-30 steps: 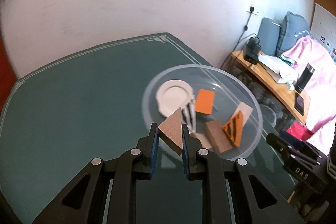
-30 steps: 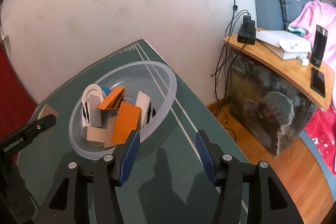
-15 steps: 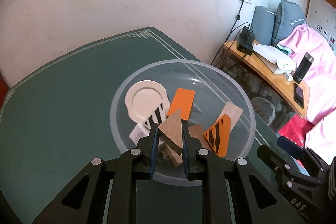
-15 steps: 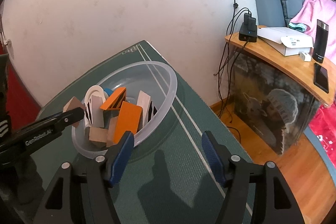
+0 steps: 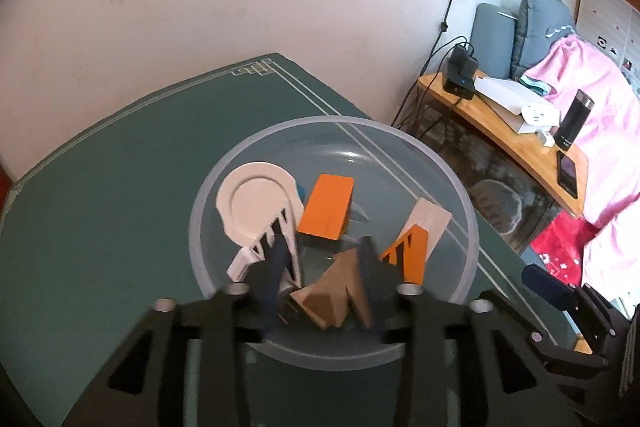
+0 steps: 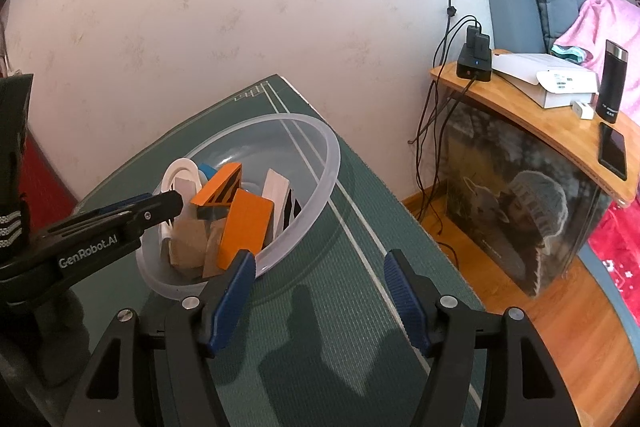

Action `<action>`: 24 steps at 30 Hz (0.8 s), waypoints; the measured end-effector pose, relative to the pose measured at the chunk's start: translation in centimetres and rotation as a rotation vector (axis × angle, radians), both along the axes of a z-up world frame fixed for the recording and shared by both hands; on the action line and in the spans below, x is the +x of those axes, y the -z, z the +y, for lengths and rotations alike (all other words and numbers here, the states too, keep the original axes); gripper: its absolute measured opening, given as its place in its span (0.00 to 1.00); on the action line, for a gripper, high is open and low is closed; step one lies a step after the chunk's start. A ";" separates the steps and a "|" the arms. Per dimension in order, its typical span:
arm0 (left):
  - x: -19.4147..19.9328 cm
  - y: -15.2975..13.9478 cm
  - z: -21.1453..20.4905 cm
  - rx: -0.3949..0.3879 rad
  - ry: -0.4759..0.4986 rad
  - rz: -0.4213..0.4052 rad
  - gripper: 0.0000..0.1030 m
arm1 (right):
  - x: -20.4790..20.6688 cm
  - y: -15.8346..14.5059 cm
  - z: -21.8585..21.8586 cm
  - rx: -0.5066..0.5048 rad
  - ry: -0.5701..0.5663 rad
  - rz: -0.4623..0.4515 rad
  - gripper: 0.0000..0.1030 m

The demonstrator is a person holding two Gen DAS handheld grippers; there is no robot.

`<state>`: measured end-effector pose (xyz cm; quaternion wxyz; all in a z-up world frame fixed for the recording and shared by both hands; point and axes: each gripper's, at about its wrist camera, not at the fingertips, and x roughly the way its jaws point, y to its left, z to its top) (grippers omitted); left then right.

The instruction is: Organize rigid objects

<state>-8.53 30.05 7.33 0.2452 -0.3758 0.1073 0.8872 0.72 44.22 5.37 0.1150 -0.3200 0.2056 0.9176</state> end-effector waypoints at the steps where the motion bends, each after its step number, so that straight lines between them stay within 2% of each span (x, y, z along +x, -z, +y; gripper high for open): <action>1: 0.0 -0.1 -0.1 -0.003 -0.006 0.009 0.63 | 0.0 0.0 0.0 0.000 0.000 0.000 0.68; 7: 0.4 -0.4 -0.9 -0.031 -0.053 0.043 0.72 | 0.0 0.0 0.0 0.001 0.002 -0.004 0.68; 12: 1.1 -0.9 -1.6 -0.066 -0.080 0.085 0.74 | 0.1 0.0 0.1 0.001 0.001 -0.004 0.68; 13: 1.3 -1.0 -1.7 -0.071 -0.083 0.093 0.75 | 0.1 0.0 0.1 0.001 0.001 -0.004 0.70; 15: 1.7 -1.3 -2.0 -0.080 -0.090 0.113 0.76 | 0.1 -0.1 0.0 0.002 0.005 -0.001 0.83; 24: 3.5 -2.8 -3.3 -0.097 -0.114 0.185 0.83 | 0.3 -0.2 0.0 0.007 0.012 0.010 0.96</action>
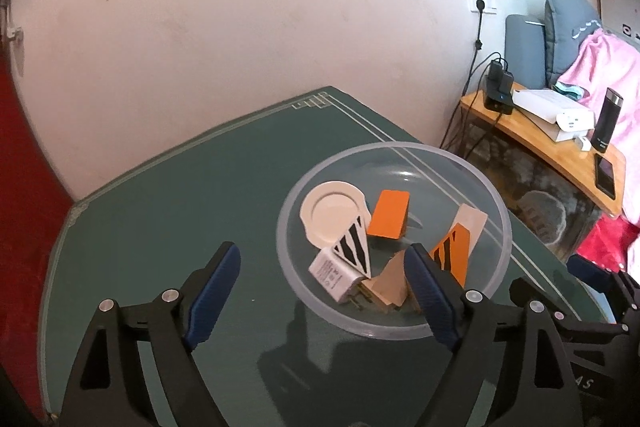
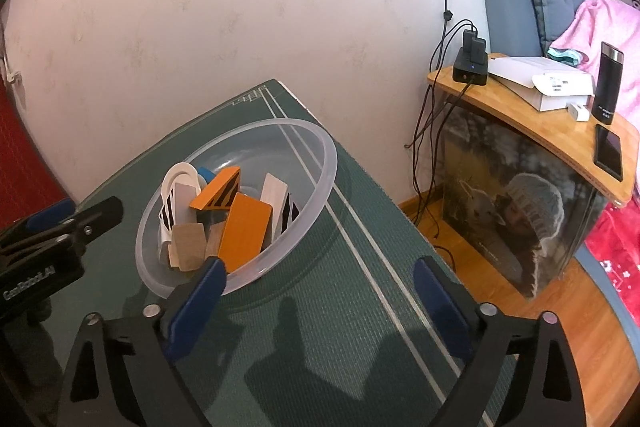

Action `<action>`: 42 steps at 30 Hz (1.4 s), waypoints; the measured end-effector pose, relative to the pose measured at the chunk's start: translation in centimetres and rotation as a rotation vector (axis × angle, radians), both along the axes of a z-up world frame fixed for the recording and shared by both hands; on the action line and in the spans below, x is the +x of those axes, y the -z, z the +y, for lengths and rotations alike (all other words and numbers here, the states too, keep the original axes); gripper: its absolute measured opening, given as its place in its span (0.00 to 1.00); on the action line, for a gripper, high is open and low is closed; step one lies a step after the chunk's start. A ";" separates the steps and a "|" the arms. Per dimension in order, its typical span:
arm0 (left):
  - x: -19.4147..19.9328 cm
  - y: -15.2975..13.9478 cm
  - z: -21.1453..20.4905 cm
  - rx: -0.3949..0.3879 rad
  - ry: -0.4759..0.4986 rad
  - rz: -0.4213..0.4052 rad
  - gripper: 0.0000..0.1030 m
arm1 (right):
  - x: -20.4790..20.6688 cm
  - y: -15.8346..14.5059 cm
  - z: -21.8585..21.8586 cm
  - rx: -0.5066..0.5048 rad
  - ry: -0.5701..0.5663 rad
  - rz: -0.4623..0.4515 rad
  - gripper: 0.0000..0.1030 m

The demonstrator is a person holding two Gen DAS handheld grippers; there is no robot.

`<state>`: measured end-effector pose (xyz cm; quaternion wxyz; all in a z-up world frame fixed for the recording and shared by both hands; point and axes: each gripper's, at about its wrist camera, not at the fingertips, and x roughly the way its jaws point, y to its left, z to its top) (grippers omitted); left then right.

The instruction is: Organize rigid objects

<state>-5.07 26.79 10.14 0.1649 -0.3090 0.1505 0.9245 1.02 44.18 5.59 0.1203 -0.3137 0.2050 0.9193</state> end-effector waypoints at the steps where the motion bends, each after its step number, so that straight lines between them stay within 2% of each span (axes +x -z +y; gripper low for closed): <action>1: 0.1 -0.1 -0.2 -0.002 -0.004 0.005 0.83 | 0.0 0.0 0.0 -0.001 -0.001 0.000 0.97; 8: 1.2 -0.6 -1.1 -0.037 -0.036 0.038 0.89 | -0.1 -0.1 -0.1 -0.005 -0.022 -0.021 0.99; 15: 2.3 -1.0 -2.5 -0.051 -0.057 0.052 0.91 | 0.2 -1.1 -0.1 0.020 -0.015 -0.026 0.99; 26: 4.1 -0.6 -3.0 -0.104 -0.094 0.046 0.97 | 1.8 -4.3 -1.6 0.219 -0.015 0.005 1.00; 32: 4.1 0.1 -2.6 -0.137 -0.116 0.031 0.97 | 1.5 -3.7 -2.2 0.247 -0.041 -0.026 1.00; 42: 4.2 0.2 -2.5 -0.145 -0.110 0.034 0.97 | 1.6 -3.8 -3.4 0.307 -0.057 -0.022 1.00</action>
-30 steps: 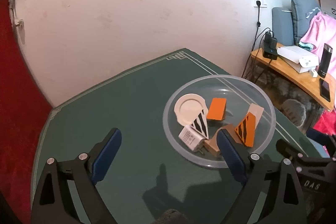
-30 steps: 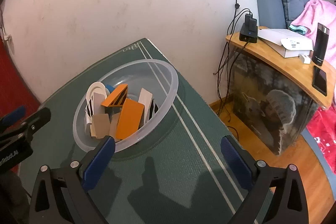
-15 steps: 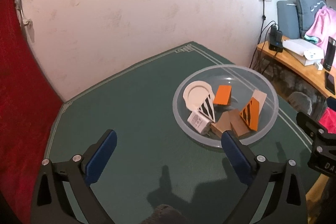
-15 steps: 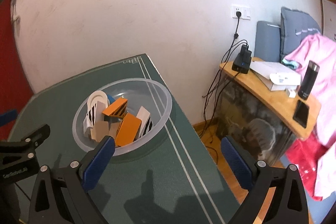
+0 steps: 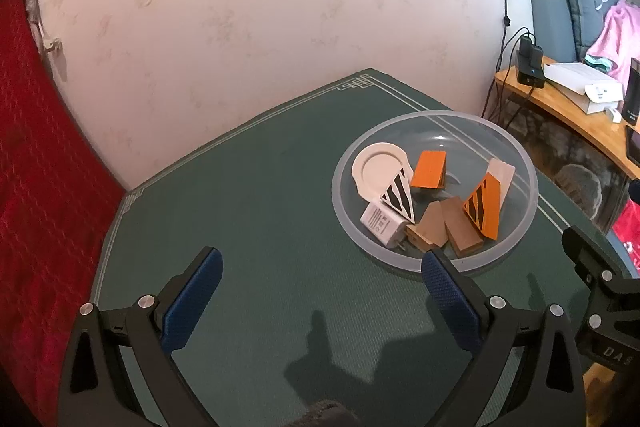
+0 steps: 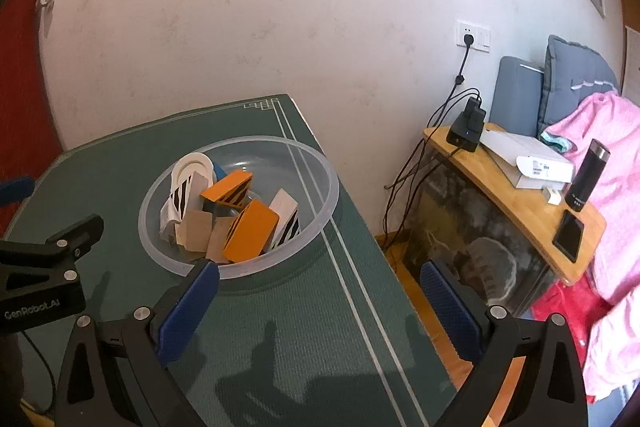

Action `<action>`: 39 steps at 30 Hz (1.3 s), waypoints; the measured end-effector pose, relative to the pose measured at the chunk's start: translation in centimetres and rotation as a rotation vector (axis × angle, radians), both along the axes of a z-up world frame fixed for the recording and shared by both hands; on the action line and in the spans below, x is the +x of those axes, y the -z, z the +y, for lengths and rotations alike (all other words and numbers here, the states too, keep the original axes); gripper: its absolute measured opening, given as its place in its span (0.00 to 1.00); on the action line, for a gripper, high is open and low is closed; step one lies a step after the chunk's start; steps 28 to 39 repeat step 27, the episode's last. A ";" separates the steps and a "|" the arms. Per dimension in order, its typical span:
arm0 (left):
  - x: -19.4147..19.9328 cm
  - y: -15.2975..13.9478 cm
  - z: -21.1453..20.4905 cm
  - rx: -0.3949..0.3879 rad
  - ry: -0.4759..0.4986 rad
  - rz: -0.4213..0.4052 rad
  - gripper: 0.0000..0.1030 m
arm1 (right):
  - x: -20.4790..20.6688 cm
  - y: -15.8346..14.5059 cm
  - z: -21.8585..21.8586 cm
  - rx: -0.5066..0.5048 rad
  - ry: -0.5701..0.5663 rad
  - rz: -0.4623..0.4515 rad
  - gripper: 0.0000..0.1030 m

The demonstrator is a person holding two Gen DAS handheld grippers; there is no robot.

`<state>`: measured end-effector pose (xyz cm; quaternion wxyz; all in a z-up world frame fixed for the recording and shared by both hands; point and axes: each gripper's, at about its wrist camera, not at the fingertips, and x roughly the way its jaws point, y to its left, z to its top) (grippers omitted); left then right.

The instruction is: Organize rigid objects

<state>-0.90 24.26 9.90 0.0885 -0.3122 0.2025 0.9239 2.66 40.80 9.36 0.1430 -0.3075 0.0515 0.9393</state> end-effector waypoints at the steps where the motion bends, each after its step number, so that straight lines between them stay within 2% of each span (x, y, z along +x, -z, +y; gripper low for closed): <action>1: 0.0 0.0 0.1 -0.001 0.000 0.001 0.97 | 0.0 0.0 -0.1 0.004 -0.001 -0.001 0.99; 39: -0.9 0.7 -1.3 0.007 -0.007 -0.032 0.97 | -0.4 1.2 -1.1 -0.030 -0.041 -0.036 1.00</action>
